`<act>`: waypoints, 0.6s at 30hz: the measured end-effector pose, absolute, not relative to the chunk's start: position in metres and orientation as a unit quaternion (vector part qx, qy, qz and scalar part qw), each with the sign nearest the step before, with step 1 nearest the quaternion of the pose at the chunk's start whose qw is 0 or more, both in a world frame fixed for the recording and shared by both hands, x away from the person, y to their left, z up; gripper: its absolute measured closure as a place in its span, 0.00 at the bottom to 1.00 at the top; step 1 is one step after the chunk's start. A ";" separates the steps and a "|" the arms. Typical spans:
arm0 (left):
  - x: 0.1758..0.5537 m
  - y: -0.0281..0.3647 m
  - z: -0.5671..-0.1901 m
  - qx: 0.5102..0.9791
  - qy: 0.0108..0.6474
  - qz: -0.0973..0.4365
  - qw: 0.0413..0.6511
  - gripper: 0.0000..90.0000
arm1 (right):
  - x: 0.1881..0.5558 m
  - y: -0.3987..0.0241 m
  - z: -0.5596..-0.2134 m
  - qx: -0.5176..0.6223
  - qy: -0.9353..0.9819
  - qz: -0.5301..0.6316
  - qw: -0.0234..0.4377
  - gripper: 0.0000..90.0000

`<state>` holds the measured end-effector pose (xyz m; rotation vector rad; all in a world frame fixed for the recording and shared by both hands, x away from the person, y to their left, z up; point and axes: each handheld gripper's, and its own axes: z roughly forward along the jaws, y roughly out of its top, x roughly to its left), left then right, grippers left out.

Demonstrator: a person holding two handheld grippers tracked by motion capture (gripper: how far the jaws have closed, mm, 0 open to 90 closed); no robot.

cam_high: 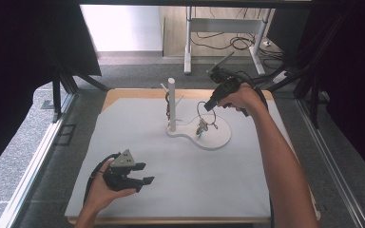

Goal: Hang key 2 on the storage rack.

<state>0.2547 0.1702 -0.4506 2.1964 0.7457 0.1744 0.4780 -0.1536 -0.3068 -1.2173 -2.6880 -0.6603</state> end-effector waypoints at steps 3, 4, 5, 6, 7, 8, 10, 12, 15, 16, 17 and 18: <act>0.255 0.168 -0.452 0.869 0.292 0.067 0.394 0.44 | 0.482 -0.153 -0.307 -0.405 -0.886 -0.217 0.055 0.97; 0.255 0.167 -0.452 0.870 0.291 0.067 0.393 0.44 | 0.484 -0.153 -0.306 -0.406 -0.886 -0.218 0.054 0.97; 0.256 0.167 -0.452 0.870 0.289 0.064 0.394 0.44 | 0.486 -0.153 -0.306 -0.410 -0.884 -0.219 0.050 0.97; 0.256 0.166 -0.452 0.869 0.289 0.060 0.398 0.44 | 0.487 -0.153 -0.305 -0.413 -0.881 -0.224 0.049 0.97; 0.256 0.166 -0.451 0.868 0.287 0.060 0.400 0.44 | 0.488 -0.153 -0.305 -0.415 -0.879 -0.229 0.050 0.97; 0.256 0.165 -0.450 0.868 0.288 0.060 0.401 0.44 | 0.489 -0.154 -0.305 -0.414 -0.879 -0.230 0.048 0.97; 0.256 0.164 -0.449 0.869 0.284 0.060 0.401 0.44 | 0.491 -0.154 -0.305 -0.418 -0.877 -0.231 0.045 0.97; 0.256 0.163 -0.449 0.869 0.284 0.061 0.401 0.44 | 0.492 -0.155 -0.306 -0.419 -0.877 -0.231 0.043 0.97; 0.256 0.163 -0.450 0.869 0.285 0.062 0.399 0.44 | 0.494 -0.155 -0.307 -0.427 -0.874 -0.230 0.040 0.97; 0.256 0.163 -0.450 0.870 0.285 0.062 0.398 0.44 | 0.495 -0.155 -0.308 -0.429 -0.872 -0.230 0.039 0.97; 0.257 0.163 -0.450 0.869 0.286 0.062 0.399 0.44 | 0.496 -0.155 -0.308 -0.429 -0.872 -0.231 0.038 0.97; 0.257 0.163 -0.451 0.869 0.287 0.062 0.399 0.44 | 0.496 -0.154 -0.308 -0.430 -0.872 -0.232 0.037 0.97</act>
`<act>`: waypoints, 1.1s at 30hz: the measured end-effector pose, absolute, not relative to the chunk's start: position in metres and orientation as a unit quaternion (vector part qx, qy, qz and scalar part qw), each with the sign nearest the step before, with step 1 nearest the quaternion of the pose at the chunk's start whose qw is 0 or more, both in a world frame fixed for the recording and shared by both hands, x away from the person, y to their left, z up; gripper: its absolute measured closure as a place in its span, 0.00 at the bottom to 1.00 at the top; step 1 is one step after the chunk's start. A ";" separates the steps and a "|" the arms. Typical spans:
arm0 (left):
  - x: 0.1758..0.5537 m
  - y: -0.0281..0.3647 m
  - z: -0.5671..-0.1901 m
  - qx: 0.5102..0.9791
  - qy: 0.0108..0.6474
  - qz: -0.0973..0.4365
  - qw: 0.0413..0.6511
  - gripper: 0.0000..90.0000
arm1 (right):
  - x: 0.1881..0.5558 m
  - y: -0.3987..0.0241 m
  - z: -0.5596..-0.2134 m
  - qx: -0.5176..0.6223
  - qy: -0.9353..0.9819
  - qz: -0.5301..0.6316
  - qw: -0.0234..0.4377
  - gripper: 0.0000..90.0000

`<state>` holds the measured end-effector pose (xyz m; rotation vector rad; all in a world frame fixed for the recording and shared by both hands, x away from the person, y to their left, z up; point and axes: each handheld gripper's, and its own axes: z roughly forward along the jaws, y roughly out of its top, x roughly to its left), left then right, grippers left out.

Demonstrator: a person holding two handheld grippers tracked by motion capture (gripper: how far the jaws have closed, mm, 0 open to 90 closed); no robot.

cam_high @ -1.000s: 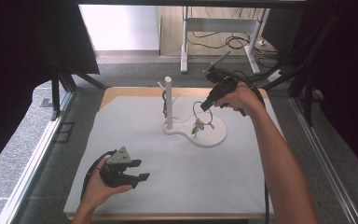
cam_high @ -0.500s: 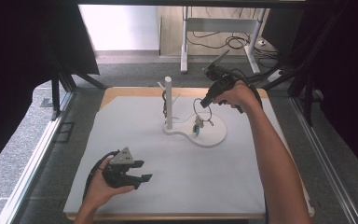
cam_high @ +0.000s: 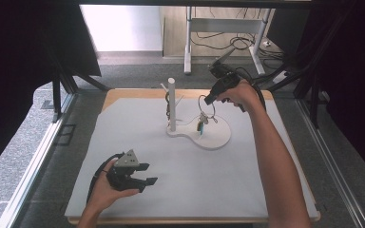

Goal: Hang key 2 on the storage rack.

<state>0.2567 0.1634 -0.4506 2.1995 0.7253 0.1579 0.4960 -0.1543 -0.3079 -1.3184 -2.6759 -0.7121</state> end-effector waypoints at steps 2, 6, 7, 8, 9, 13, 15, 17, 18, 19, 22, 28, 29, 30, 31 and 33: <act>0.257 0.163 -0.451 0.869 0.287 0.062 0.399 0.44 | 0.497 -0.154 -0.308 -0.430 -0.871 -0.234 0.038 0.97; 0.257 0.163 -0.450 0.870 0.285 0.060 0.398 0.44 | 0.501 -0.151 -0.310 -0.430 -0.872 -0.231 0.041 0.97; 0.257 0.163 -0.451 0.869 0.286 0.060 0.400 0.44 | 0.502 -0.151 -0.310 -0.429 -0.873 -0.229 0.041 0.97; 0.257 0.164 -0.451 0.869 0.286 0.060 0.399 0.44 | 0.503 -0.149 -0.311 -0.429 -0.873 -0.230 0.040 0.97; 0.257 0.164 -0.451 0.869 0.287 0.059 0.400 0.44 | 0.505 -0.148 -0.310 -0.428 -0.873 -0.229 0.039 0.97; 0.258 0.166 -0.452 0.868 0.289 0.058 0.401 0.44 | 0.511 -0.144 -0.308 -0.427 -0.874 -0.230 0.036 0.97; 0.258 0.167 -0.452 0.868 0.289 0.057 0.401 0.44 | 0.514 -0.142 -0.306 -0.427 -0.873 -0.232 0.037 0.97; 0.258 0.167 -0.452 0.868 0.288 0.057 0.401 0.44 | 0.516 -0.138 -0.305 -0.426 -0.874 -0.231 0.035 0.97; 0.258 0.167 -0.452 0.868 0.288 0.057 0.401 0.44 | 0.517 -0.137 -0.305 -0.427 -0.874 -0.230 0.034 0.97; 0.258 0.167 -0.451 0.867 0.288 0.057 0.402 0.44 | 0.519 -0.135 -0.305 -0.425 -0.875 -0.231 0.034 0.97; 0.257 0.168 -0.451 0.866 0.288 0.058 0.404 0.44 | 0.522 -0.131 -0.304 -0.423 -0.876 -0.228 0.031 0.97; 0.256 0.169 -0.450 0.865 0.288 0.059 0.406 0.45 | 0.527 -0.122 -0.302 -0.418 -0.879 -0.226 0.027 0.97; 0.256 0.169 -0.450 0.865 0.288 0.059 0.407 0.45 | 0.528 -0.120 -0.303 -0.419 -0.879 -0.226 0.027 0.97; 0.256 0.170 -0.450 0.864 0.289 0.059 0.407 0.45 | 0.528 -0.119 -0.303 -0.418 -0.880 -0.224 0.026 0.97; 0.256 0.170 -0.450 0.865 0.289 0.059 0.407 0.45 | 0.529 -0.117 -0.303 -0.417 -0.881 -0.223 0.025 0.97; 0.256 0.171 -0.450 0.865 0.288 0.060 0.406 0.45 | 0.530 -0.114 -0.303 -0.414 -0.883 -0.220 0.025 0.97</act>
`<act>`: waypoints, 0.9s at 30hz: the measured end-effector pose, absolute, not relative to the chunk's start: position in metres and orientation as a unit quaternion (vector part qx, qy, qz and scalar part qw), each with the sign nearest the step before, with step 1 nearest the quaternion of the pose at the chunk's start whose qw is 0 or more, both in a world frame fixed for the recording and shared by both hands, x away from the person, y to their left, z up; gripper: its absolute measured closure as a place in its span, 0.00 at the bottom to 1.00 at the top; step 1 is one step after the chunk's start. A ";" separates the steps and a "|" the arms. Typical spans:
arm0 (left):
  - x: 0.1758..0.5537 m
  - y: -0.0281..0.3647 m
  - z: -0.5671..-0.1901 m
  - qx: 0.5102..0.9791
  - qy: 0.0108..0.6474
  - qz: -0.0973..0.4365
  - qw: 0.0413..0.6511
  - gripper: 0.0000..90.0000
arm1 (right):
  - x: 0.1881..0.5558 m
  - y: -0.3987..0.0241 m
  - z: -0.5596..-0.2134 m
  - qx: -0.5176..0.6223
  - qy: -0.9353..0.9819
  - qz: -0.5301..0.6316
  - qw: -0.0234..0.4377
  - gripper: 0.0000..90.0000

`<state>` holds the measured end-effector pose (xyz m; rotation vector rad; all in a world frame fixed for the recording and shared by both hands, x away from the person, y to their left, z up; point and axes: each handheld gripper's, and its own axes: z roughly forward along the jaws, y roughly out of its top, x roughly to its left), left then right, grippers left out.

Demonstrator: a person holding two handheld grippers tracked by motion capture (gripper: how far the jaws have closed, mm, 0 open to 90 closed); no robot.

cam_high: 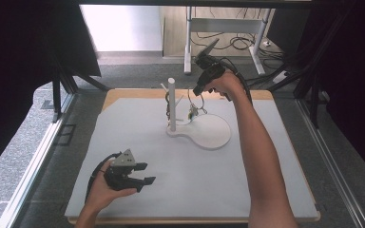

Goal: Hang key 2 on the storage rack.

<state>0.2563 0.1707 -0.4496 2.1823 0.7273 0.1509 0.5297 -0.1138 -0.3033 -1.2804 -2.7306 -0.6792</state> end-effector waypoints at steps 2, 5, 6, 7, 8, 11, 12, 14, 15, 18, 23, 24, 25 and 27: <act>0.256 0.171 -0.450 0.865 0.288 0.060 0.406 0.45 | 0.531 -0.111 -0.304 -0.412 -0.884 -0.219 0.025 0.97; 0.256 0.171 -0.450 0.864 0.290 0.060 0.407 0.45 | 0.531 -0.108 -0.305 -0.411 -0.885 -0.220 0.025 0.97; 0.256 0.171 -0.450 0.865 0.289 0.060 0.406 0.45 | 0.532 -0.107 -0.306 -0.410 -0.885 -0.219 0.024 0.97; 0.257 0.171 -0.450 0.865 0.289 0.060 0.406 0.45 | 0.532 -0.106 -0.308 -0.411 -0.885 -0.217 0.022 0.97; 0.257 0.171 -0.450 0.866 0.288 0.059 0.405 0.45 | 0.532 -0.105 -0.309 -0.411 -0.885 -0.217 0.021 0.97; 0.256 0.170 -0.450 0.865 0.288 0.059 0.406 0.45 | 0.533 -0.101 -0.312 -0.410 -0.885 -0.219 0.022 0.97; 0.256 0.170 -0.450 0.865 0.288 0.059 0.406 0.45 | 0.533 -0.099 -0.313 -0.410 -0.885 -0.221 0.023 0.97; 0.256 0.171 -0.450 0.866 0.288 0.059 0.405 0.45 | 0.533 -0.096 -0.314 -0.407 -0.886 -0.222 0.024 0.97; 0.256 0.171 -0.450 0.866 0.288 0.059 0.405 0.45 | 0.532 -0.094 -0.315 -0.406 -0.886 -0.220 0.024 0.97; 0.256 0.171 -0.450 0.865 0.289 0.059 0.406 0.45 | 0.530 -0.090 -0.316 -0.402 -0.889 -0.220 0.026 0.97; 0.257 0.170 -0.451 0.866 0.288 0.059 0.404 0.45 | 0.526 -0.084 -0.318 -0.395 -0.891 -0.220 0.029 0.97; 0.257 0.169 -0.451 0.867 0.287 0.059 0.404 0.45 | 0.526 -0.084 -0.319 -0.394 -0.892 -0.221 0.030 0.97; 0.256 0.169 -0.451 0.867 0.287 0.058 0.404 0.45 | 0.525 -0.084 -0.320 -0.393 -0.892 -0.220 0.031 0.97; 0.256 0.169 -0.451 0.867 0.286 0.059 0.404 0.45 | 0.525 -0.084 -0.323 -0.394 -0.892 -0.218 0.032 0.97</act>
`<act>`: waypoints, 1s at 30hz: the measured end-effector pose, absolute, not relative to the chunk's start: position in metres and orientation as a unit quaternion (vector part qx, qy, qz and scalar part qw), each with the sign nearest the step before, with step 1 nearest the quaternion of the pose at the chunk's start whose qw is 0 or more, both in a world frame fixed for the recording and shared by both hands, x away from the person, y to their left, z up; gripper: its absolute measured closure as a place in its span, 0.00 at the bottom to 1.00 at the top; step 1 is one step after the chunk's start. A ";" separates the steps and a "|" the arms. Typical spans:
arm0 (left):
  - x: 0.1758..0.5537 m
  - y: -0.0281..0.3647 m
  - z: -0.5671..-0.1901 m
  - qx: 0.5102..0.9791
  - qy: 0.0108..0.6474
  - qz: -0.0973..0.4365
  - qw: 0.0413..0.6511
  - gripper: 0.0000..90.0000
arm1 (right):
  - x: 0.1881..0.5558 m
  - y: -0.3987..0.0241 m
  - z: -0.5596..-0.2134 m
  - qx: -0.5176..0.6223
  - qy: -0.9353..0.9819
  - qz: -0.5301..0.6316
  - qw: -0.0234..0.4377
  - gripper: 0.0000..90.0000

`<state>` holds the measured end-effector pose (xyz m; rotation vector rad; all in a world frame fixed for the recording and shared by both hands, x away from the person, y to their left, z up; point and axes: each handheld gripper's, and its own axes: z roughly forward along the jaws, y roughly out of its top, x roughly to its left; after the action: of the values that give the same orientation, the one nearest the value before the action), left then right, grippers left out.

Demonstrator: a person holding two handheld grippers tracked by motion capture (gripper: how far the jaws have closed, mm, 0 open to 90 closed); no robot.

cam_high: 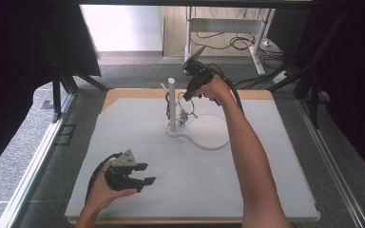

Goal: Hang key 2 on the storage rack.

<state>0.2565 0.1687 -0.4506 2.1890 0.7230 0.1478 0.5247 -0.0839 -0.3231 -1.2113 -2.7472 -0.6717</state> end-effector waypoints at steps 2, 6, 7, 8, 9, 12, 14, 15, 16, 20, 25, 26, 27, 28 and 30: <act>0.257 0.168 -0.451 0.867 0.286 0.059 0.403 0.45 | 0.524 -0.084 -0.326 -0.394 -0.892 -0.219 0.034 0.97; 0.257 0.167 -0.452 0.868 0.286 0.057 0.401 0.45 | 0.522 -0.085 -0.331 -0.391 -0.893 -0.219 0.039 0.97; 0.257 0.166 -0.452 0.869 0.286 0.057 0.400 0.45 | 0.522 -0.085 -0.332 -0.392 -0.892 -0.221 0.042 0.97; 0.257 0.166 -0.452 0.869 0.286 0.057 0.400 0.45 | 0.522 -0.086 -0.334 -0.391 -0.892 -0.223 0.043 0.96; 0.257 0.166 -0.453 0.869 0.285 0.057 0.400 0.45 | 0.521 -0.086 -0.335 -0.391 -0.892 -0.223 0.044 0.96; 0.258 0.165 -0.453 0.871 0.284 0.056 0.398 0.45 | 0.520 -0.087 -0.339 -0.390 -0.891 -0.229 0.050 0.96; 0.258 0.164 -0.453 0.871 0.284 0.056 0.397 0.45 | 0.519 -0.087 -0.341 -0.387 -0.892 -0.229 0.053 0.96; 0.258 0.164 -0.453 0.871 0.284 0.056 0.396 0.45 | 0.519 -0.086 -0.342 -0.387 -0.891 -0.230 0.055 0.96; 0.258 0.163 -0.454 0.871 0.284 0.056 0.396 0.45 | 0.518 -0.086 -0.343 -0.385 -0.892 -0.231 0.056 0.95; 0.257 0.162 -0.453 0.872 0.282 0.056 0.396 0.45 | 0.517 -0.087 -0.346 -0.383 -0.891 -0.235 0.064 0.92; 0.257 0.162 -0.454 0.873 0.282 0.055 0.394 0.45 | 0.516 -0.089 -0.348 -0.384 -0.887 -0.247 0.075 0.88; 0.257 0.162 -0.454 0.873 0.282 0.056 0.394 0.45 | 0.515 -0.090 -0.347 -0.384 -0.885 -0.252 0.080 0.87; 0.257 0.162 -0.454 0.873 0.282 0.056 0.395 0.45 | 0.514 -0.091 -0.346 -0.382 -0.885 -0.254 0.081 0.87; 0.257 0.162 -0.454 0.873 0.282 0.055 0.395 0.45 | 0.514 -0.091 -0.345 -0.380 -0.886 -0.254 0.079 0.87; 0.257 0.161 -0.453 0.873 0.281 0.056 0.395 0.45 | 0.512 -0.093 -0.343 -0.380 -0.885 -0.256 0.078 0.86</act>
<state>0.2573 0.1615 -0.4533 2.2143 0.7128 0.1414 0.5121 -0.0932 -0.3430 -1.1386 -2.6523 -0.7664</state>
